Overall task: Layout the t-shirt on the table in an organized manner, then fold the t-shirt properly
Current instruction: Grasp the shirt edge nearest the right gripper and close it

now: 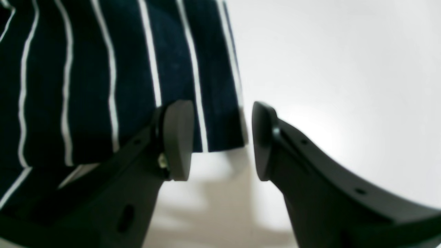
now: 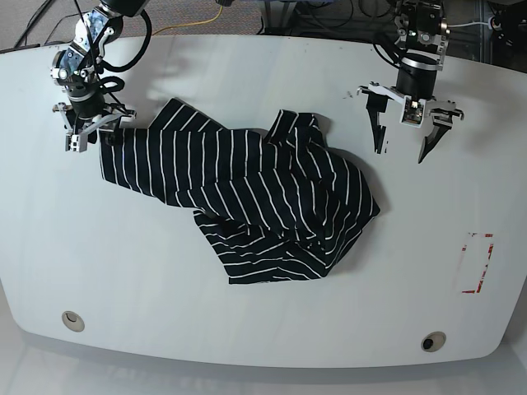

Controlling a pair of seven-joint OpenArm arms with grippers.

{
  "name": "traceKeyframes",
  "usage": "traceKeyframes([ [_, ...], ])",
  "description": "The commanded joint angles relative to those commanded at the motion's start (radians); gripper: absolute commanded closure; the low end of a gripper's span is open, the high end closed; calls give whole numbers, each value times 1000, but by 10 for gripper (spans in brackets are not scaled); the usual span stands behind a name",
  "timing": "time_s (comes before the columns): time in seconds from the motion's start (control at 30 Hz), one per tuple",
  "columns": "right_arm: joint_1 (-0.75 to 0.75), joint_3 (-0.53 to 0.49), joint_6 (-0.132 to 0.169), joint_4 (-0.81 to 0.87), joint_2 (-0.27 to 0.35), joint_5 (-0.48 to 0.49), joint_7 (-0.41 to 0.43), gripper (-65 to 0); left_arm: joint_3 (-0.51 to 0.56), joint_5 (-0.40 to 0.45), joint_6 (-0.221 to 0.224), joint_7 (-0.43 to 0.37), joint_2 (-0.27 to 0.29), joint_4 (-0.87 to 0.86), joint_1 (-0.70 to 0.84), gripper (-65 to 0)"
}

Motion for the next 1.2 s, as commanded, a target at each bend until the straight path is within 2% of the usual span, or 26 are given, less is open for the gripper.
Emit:
traceKeyframes([
  [0.27,2,-2,2,-25,-8,0,2,-270,0,0,0,0,-2,0,0,-432],
  [0.5,2,-3,63,-26,-31,-9,0,-254,0,0,0,0,-2,0,0,-432],
  [0.6,2,-3,74,-26,-34,-9,0,-159,-2,0,0,0,-2,0,0,-432],
  [0.67,2,-3,74,-26,-34,-9,0,-32,-2,0,0,0,-2,0,0,-432],
  [0.7,2,-3,74,-26,-34,-9,0,0,-2,0,0,0,-2,0,0,-432],
  [0.97,-2,-3,74,-14,-35,-9,0,0,-2,-2,0,11,2,0,0,-432],
  [1.13,-23,-3,74,83,-37,-9,-5,0,-5,-5,0,31,5,0,-2,-433],
  [1.2,-37,-5,74,155,-37,-5,-35,0,-5,-26,0,31,5,-2,-2,-433],
])
